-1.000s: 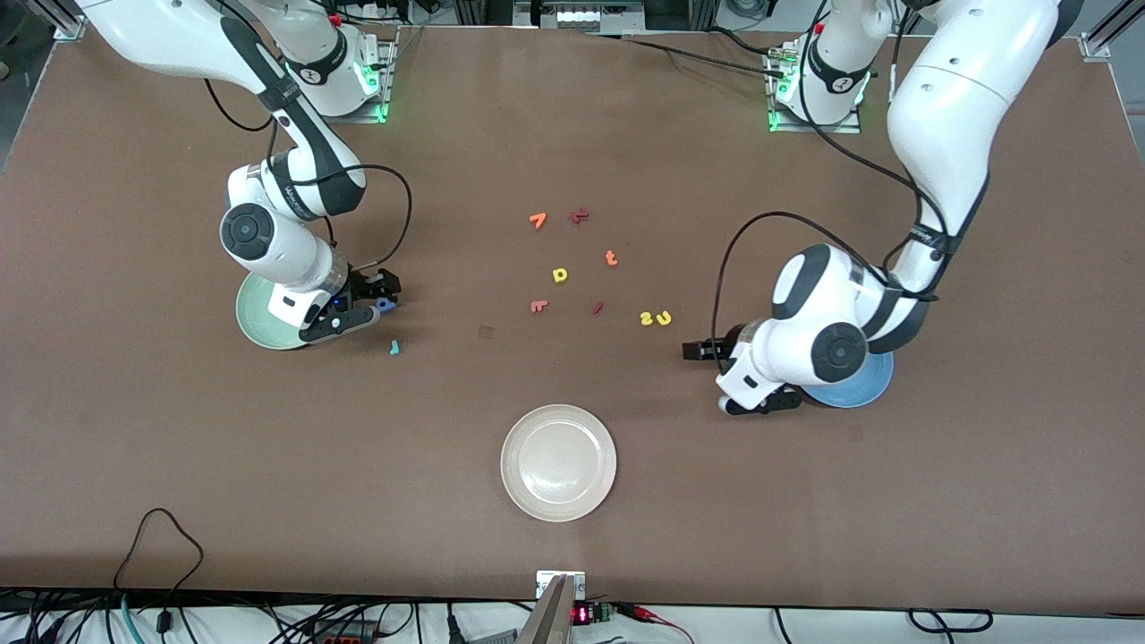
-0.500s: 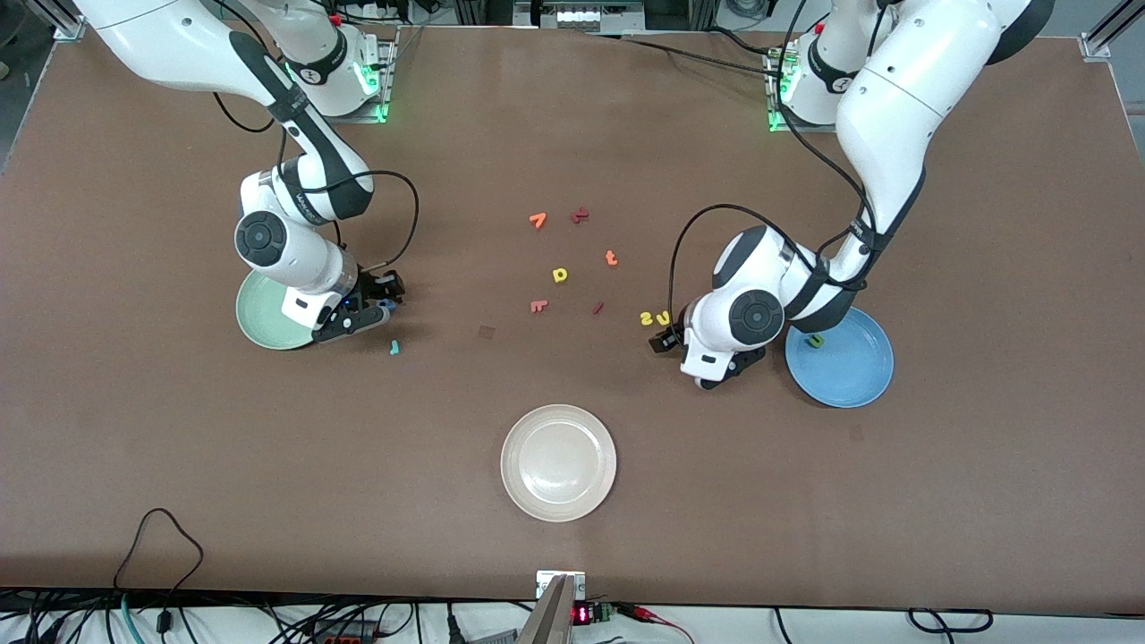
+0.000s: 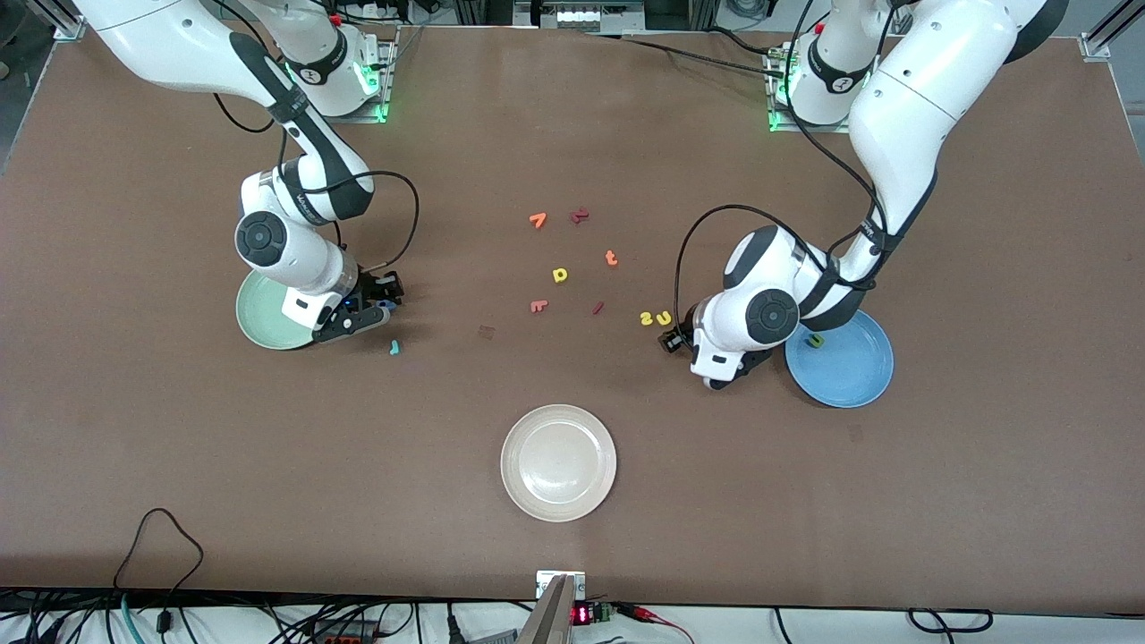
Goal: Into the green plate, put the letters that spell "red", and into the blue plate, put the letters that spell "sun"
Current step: 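Grasp the blue p with the right gripper while the left gripper grasps the u, then place the p on the green plate while the left gripper places the u, then grasp the cyan r with the right gripper while the left gripper grasps the s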
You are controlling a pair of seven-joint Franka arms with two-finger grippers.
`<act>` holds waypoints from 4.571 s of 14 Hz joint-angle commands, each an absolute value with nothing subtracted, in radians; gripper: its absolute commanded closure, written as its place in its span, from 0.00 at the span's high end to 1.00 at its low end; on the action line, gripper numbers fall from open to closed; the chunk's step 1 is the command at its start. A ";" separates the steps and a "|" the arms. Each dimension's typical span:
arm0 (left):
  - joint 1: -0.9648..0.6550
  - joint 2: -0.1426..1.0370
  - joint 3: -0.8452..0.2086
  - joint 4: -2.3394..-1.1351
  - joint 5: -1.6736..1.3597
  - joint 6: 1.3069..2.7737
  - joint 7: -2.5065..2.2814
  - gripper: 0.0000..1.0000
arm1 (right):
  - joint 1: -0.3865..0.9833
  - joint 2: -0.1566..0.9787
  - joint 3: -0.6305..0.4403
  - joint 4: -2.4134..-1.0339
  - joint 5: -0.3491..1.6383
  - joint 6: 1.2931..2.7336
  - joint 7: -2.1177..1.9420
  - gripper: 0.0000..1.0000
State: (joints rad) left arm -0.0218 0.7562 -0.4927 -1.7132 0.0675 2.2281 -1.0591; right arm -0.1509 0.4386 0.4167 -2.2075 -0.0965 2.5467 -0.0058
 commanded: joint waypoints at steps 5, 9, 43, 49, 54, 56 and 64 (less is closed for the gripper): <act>-0.041 0.736 -0.497 -1.778 0.066 2.281 -1.074 0.59 | -0.127 0.453 0.391 -2.214 -0.120 2.579 -0.002 0.59; -0.066 0.742 -0.494 -1.779 0.067 2.289 -1.074 0.57 | -0.123 0.466 0.377 -2.214 -0.144 2.588 -0.002 0.59; 0.259 0.746 -0.592 -1.513 0.334 1.768 -0.505 1.00 | -0.115 0.393 0.356 -2.192 -0.157 2.515 -0.008 0.28; 0.111 0.756 -0.716 -1.554 0.331 1.902 -0.509 1.00 | -0.225 0.308 0.356 -2.072 -0.158 2.249 -0.093 0.28; -0.006 0.787 -0.680 -1.620 0.350 2.086 -0.759 1.00 | -0.311 0.400 0.356 -2.095 -0.158 2.311 -0.150 0.37; -0.017 0.795 -0.669 -1.652 0.350 2.135 -0.771 1.00 | -0.313 0.413 0.356 -2.100 -0.161 2.336 -0.150 0.74; -0.057 0.828 -0.624 -1.704 0.434 2.250 -0.816 0.72 | -0.279 0.296 0.373 -2.091 -0.141 2.327 -0.115 1.00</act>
State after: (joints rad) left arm -0.0330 0.8264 -0.6333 -1.7058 0.4026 2.2392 -0.7775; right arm -0.3002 0.3416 0.3561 -2.0774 -0.1530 2.3349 -0.1396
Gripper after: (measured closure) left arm 0.264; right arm 0.000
